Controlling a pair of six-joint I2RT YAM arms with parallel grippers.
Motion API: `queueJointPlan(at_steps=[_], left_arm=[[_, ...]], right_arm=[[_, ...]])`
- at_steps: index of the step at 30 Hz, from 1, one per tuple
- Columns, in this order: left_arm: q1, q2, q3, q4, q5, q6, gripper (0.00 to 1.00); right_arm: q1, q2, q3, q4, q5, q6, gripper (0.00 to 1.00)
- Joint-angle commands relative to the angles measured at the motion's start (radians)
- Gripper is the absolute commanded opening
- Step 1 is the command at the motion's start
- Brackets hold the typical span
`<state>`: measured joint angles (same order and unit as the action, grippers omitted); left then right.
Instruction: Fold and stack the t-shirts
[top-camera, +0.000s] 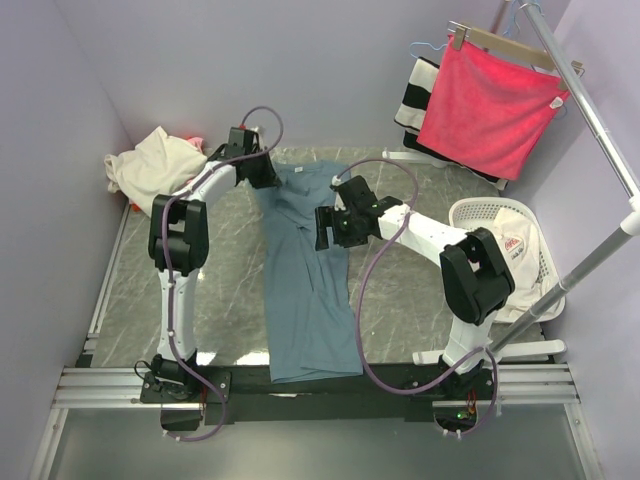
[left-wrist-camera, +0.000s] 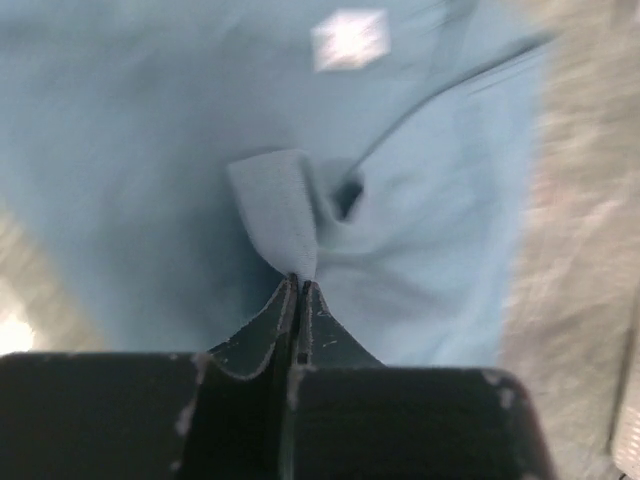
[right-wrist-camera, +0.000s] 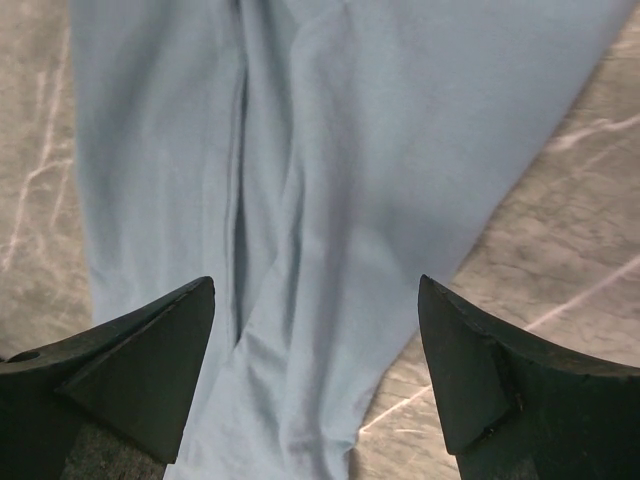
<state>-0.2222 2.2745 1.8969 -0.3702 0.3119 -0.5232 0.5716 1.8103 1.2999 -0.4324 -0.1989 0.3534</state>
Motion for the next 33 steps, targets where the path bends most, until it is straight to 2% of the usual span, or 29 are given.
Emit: queueJointPlan(at_steps=[1, 2, 3, 4, 5, 9, 15, 22, 26, 33], left_arm=[[0.014, 0.006, -0.051, -0.061, -0.056, -0.023, 0.26], [0.014, 0.008, -0.056, -0.064, -0.075, -0.020, 0.62], [0.014, 0.008, -0.059, -0.064, -0.080, -0.017, 0.73], [0.014, 0.006, -0.061, -0.064, -0.083, -0.012, 0.90], [0.014, 0.000, -0.061, -0.068, -0.103, -0.008, 0.99], [0.014, -0.067, -0.087, -0.061, -0.111, 0.008, 0.99], [0.001, -0.200, -0.217, 0.013, -0.057, 0.015, 0.99], [-0.071, -0.308, -0.378, 0.076, -0.019, -0.008, 0.99], [-0.108, -0.319, -0.438, 0.129, -0.014, -0.026, 1.00], [-0.115, -0.285, -0.415, 0.309, 0.009, -0.074, 0.99]], right_arm=[[-0.001, -0.063, -0.016, -0.019, 0.070, -0.019, 0.89], [-0.001, -0.068, -0.014, -0.023, 0.090, -0.021, 0.89], [0.001, -0.071, -0.016, -0.025, 0.102, -0.021, 0.89], [-0.001, -0.077, -0.017, -0.025, 0.114, -0.019, 0.89], [-0.003, -0.086, -0.022, -0.028, 0.127, -0.021, 0.89], [-0.007, -0.117, -0.047, -0.029, 0.174, -0.017, 0.90], [-0.010, -0.115, -0.045, -0.023, 0.153, -0.013, 0.90], [-0.010, -0.105, -0.037, -0.019, 0.135, -0.013, 0.90], [-0.010, -0.094, -0.037, -0.006, 0.138, -0.011, 0.90], [-0.012, -0.072, -0.028, 0.008, 0.118, -0.001, 0.90]])
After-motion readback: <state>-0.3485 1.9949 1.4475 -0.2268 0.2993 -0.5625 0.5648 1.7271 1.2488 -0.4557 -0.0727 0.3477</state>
